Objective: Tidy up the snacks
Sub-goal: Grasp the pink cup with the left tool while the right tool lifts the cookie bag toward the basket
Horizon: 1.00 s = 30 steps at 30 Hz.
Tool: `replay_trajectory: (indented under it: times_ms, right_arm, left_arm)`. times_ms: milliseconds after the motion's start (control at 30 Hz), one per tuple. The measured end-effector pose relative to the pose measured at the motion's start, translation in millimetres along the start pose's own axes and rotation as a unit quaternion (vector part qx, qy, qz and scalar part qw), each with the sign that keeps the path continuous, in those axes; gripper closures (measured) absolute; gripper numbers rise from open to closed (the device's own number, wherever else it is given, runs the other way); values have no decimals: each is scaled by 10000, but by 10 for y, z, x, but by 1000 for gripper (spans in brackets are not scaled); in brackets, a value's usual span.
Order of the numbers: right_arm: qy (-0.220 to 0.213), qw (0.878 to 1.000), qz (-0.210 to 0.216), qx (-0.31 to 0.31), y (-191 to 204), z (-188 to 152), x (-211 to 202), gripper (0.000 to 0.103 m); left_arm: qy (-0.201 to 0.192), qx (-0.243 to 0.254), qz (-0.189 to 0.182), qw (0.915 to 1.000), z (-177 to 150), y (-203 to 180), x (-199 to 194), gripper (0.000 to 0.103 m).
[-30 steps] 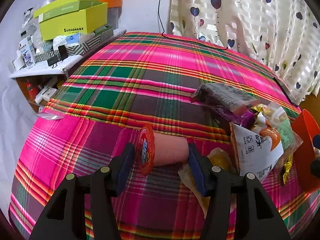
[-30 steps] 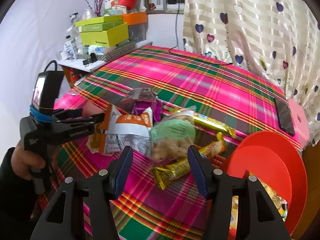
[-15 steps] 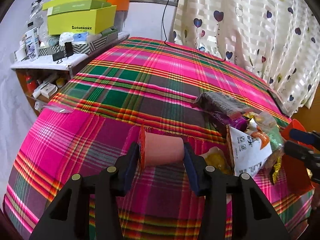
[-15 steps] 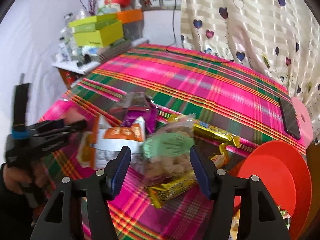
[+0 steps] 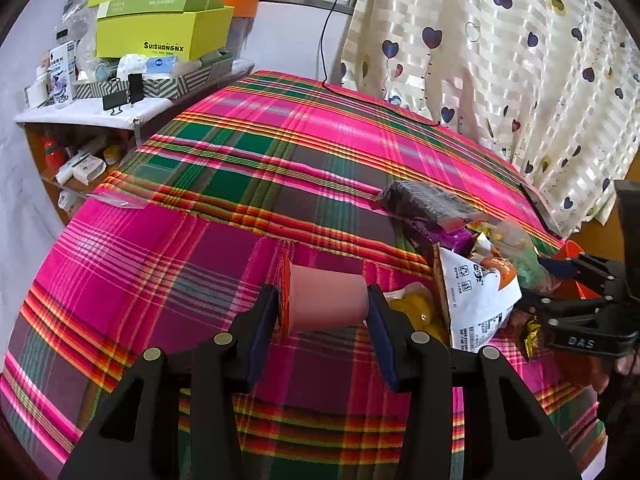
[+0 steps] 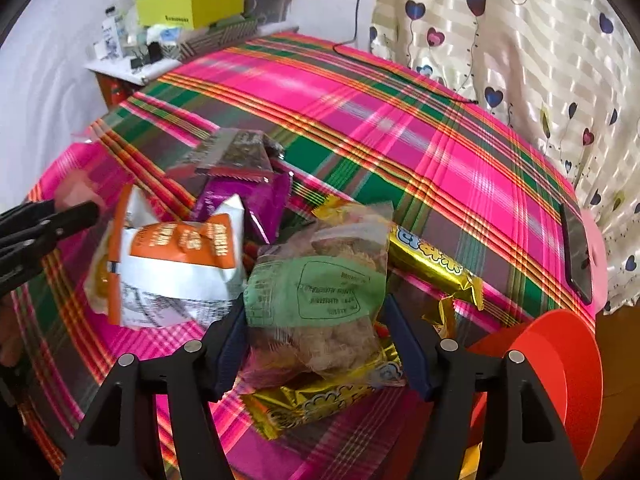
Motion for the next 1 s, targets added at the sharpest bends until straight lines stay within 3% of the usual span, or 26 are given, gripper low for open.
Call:
replay_trajectory:
  times_ms: [167,567,1000]
  right_arm:
    - [-117,9996,179,161,-44,-47,-36,45]
    - [-580,9973,316,329,-49,-169,-371,46]
    - [-1096,9914,577,426,16,-519,-869,46]
  left_arm:
    - [-11,-13,-27,10000,-15,-5,-24,57]
    - [-144,38,-68,9999,-75,-111,-204,57]
    - [-411,331,-191,9984,-183,-466,-592,57]
Point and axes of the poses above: each gripper's, at about its wrist camera, not at the fingertips, and x roughly the way its jaws point, y to its left, z to its top, the point moved 6 cm from there along x, roughly the way its jaws point, and after that the axes turned 15 degrees about y, right-handed, at the moved point
